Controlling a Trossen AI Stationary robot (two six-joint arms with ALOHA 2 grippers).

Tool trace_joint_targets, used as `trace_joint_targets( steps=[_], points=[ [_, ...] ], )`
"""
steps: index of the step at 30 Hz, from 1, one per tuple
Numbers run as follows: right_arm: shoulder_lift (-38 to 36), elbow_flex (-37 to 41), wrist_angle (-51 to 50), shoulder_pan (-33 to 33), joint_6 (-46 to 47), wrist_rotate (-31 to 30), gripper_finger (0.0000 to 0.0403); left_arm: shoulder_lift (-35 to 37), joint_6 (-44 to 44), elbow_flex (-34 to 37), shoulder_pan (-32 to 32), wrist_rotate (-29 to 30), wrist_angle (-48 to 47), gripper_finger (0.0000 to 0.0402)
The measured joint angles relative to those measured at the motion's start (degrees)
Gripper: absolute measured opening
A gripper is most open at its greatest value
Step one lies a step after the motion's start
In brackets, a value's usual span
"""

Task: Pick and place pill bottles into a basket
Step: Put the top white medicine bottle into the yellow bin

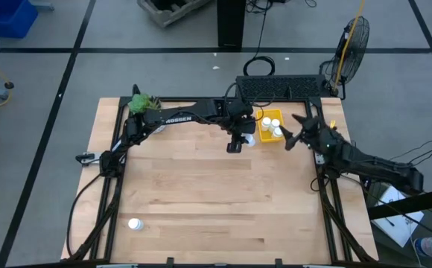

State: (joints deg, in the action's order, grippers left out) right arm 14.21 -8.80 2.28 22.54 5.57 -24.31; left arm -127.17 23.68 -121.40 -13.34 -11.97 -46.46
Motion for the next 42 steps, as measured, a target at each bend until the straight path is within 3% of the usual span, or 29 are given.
trace_joint_targets(
  steps=[5, 10, 21, 25, 31, 42],
  points=[
    [4.99, -8.62, -8.03, 0.03, -3.48, -8.23, 0.0361, 0.0, -0.01, 0.0, 0.0, -0.01, -0.04, 0.0156],
    [8.16, -11.44, -9.94, 2.51, -4.29, -14.84, 0.0361, 0.0, -0.24, 0.0, 0.0, -0.02, -0.17, 0.0156],
    [12.79, -5.91, -13.1, 13.79, 4.08, -8.28, 0.0344, 0.0, 0.02, 0.0, 0.0, -0.02, -0.4, 0.0156],
    [12.86, -3.06, -9.48, 16.52, 6.4, -1.02, 0.0339, 0.0, 0.09, 0.0, -0.06, -0.02, -0.42, 0.0156],
    [12.89, 1.96, -2.3, 18.0, 8.77, 6.31, 0.0338, 0.0, 0.11, 0.0, -0.07, 0.0, -0.46, 0.0156],
    [14.0, 5.66, 0.12, 18.04, 11.77, 7.93, 0.0338, 0.0, 0.11, 0.0, -0.07, 0.02, -0.52, 0.0156]
  ],
)
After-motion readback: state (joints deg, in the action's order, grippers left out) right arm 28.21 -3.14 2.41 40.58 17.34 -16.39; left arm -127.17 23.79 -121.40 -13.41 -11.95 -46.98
